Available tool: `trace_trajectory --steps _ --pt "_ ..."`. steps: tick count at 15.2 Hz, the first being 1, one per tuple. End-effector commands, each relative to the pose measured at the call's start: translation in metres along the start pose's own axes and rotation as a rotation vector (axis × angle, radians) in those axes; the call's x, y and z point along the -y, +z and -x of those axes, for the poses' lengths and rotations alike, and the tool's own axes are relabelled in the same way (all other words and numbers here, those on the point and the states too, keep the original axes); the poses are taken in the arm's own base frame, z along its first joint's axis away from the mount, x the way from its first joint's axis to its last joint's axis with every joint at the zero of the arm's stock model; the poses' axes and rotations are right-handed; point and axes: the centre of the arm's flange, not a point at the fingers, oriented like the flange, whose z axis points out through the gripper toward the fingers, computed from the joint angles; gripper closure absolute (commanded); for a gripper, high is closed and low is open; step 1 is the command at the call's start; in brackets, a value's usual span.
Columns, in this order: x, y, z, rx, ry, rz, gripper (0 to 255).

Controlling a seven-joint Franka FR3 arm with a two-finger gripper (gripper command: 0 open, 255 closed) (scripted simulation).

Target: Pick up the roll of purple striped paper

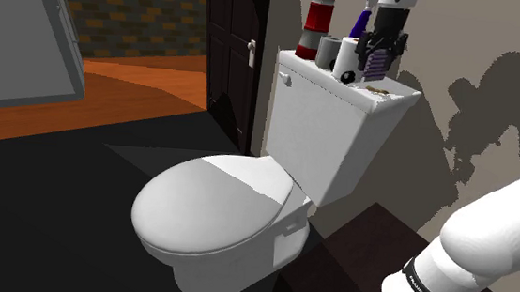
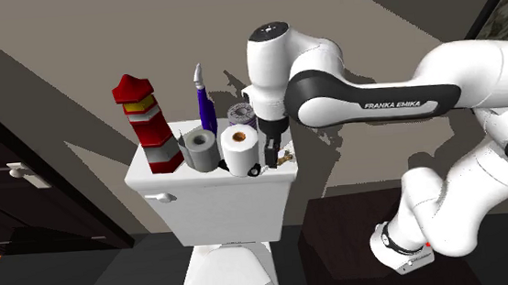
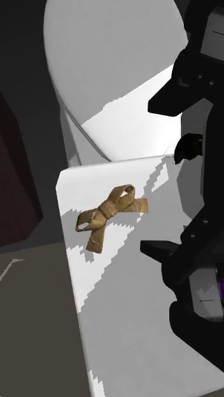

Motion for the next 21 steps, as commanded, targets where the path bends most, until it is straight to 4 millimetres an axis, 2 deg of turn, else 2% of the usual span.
trace_trajectory --steps 1,11,18,20,21 --pt "-0.021 -0.009 -0.016 -0.007 0.039 -0.003 0" --pt "-0.121 -0.048 -0.085 -0.037 0.224 -0.021 0" --pt "-0.120 -0.011 -0.087 -0.037 0.224 -0.021 0" --pt "-0.120 -0.008 -0.087 -0.037 0.224 -0.021 0" --pt "-0.118 -0.009 -0.085 -0.037 0.223 -0.021 255"
